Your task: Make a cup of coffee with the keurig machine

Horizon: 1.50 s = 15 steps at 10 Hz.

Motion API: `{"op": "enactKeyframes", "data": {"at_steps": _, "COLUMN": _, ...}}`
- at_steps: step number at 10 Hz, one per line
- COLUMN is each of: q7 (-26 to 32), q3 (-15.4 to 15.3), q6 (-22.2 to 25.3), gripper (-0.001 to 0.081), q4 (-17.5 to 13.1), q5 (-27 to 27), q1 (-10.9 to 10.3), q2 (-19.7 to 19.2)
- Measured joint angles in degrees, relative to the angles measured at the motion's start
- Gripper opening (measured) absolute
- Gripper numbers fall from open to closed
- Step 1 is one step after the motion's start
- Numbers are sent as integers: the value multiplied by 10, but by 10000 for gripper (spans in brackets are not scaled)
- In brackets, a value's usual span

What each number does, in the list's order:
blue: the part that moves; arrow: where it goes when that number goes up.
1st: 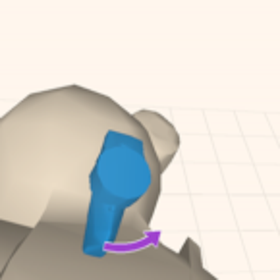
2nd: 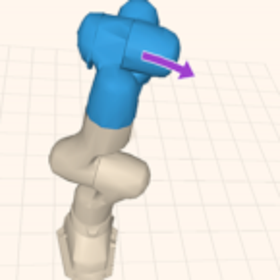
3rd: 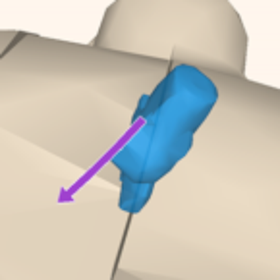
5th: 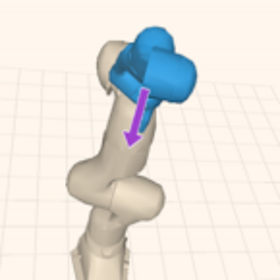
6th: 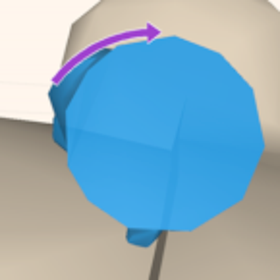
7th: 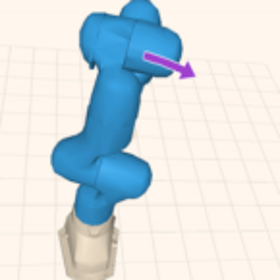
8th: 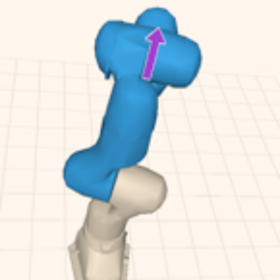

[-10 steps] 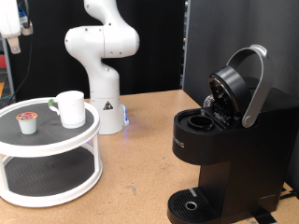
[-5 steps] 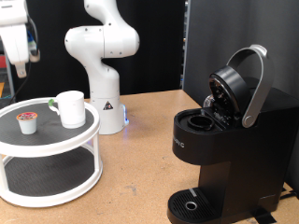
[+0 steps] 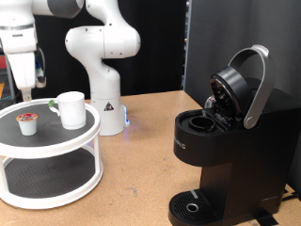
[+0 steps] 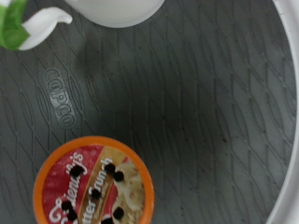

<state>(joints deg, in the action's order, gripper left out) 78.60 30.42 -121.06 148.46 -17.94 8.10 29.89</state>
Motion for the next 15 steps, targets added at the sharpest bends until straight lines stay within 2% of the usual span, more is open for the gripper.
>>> {"op": "enactKeyframes", "data": {"at_steps": 3, "q7": -1, "q3": 4, "q6": -53, "gripper": 808, "q4": 40, "q5": -14, "q1": 14, "q2": -1}}
{"op": "enactKeyframes", "data": {"at_steps": 5, "q7": -7, "q3": 4, "q6": -77, "gripper": 808, "q4": 55, "q5": -20, "q1": 20, "q2": -6}}
{"op": "enactKeyframes", "data": {"at_steps": 9, "q7": -16, "q3": 4, "q6": -124, "gripper": 808, "q4": 68, "q5": -36, "q1": 25, "q2": -37}}
{"op": "enactKeyframes", "data": {"at_steps": 15, "q7": -3, "q3": 14, "q6": -157, "gripper": 808, "q4": 80, "q5": -43, "q1": 26, "q2": -63}}
